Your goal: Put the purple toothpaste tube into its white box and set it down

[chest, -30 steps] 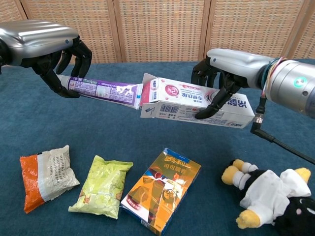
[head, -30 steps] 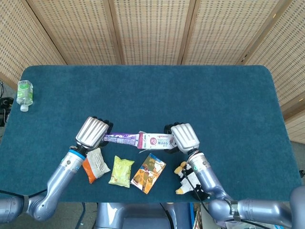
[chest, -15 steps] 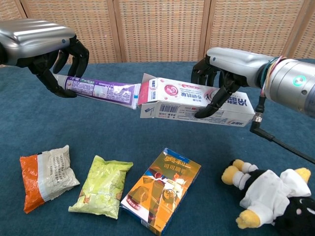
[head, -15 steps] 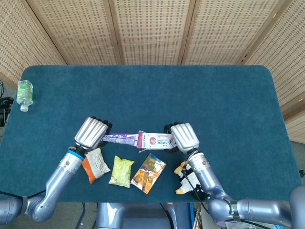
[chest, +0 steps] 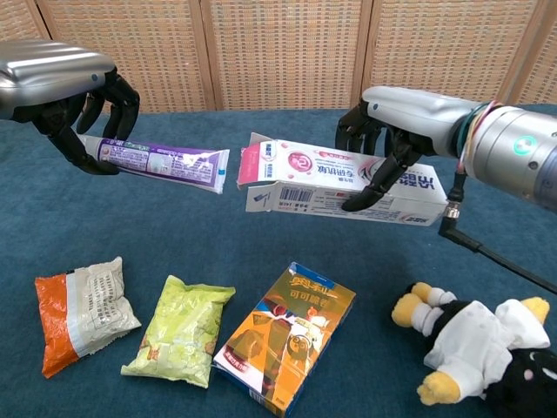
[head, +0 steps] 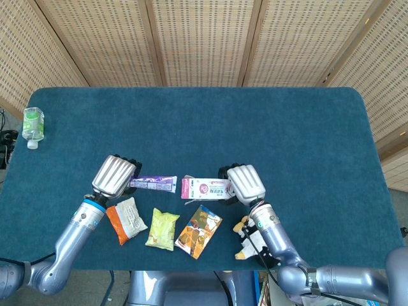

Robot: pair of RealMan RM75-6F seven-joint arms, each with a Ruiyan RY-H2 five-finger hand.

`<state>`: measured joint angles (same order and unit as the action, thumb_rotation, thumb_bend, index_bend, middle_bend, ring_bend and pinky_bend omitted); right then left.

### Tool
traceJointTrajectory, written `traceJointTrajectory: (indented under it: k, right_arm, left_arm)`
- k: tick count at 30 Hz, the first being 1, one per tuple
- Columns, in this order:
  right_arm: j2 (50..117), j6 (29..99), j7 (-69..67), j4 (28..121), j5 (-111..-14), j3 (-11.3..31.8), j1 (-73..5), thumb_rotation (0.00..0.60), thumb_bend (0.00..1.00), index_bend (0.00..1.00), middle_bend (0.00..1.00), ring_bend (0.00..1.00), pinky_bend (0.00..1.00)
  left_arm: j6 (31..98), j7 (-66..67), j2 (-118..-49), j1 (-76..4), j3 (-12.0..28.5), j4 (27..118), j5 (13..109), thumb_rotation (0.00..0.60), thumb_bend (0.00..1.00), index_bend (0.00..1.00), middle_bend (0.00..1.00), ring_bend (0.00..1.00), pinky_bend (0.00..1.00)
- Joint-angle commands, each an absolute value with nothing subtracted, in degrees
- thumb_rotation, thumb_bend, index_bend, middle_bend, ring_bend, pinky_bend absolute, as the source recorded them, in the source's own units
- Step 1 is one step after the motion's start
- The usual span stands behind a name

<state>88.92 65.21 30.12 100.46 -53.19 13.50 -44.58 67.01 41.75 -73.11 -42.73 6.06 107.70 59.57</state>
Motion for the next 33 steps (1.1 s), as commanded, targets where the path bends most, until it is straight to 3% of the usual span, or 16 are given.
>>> traceJointTrajectory:
  k: [1, 33]
  right_arm:
    - [88.96, 65.27, 30.24, 100.52, -53.15, 13.59, -44.67, 0.600, 0.04, 0.60, 0.53, 0.42, 0.47]
    - [89.98, 65.64, 31.66, 100.47, -52.86, 13.05, -45.17, 0.600, 0.04, 0.60, 0.53, 0.42, 0.47]
  left_arm:
    - [66.70, 41.50, -73.57, -42.75, 5.99, 107.43, 59.52, 0.600, 0.24, 0.81, 0.71, 0.61, 0.58]
    - [66.96, 39.00, -74.74, -42.61, 6.83, 109.25, 62.90, 0.600, 0.24, 0.81, 0.71, 0.61, 0.58]
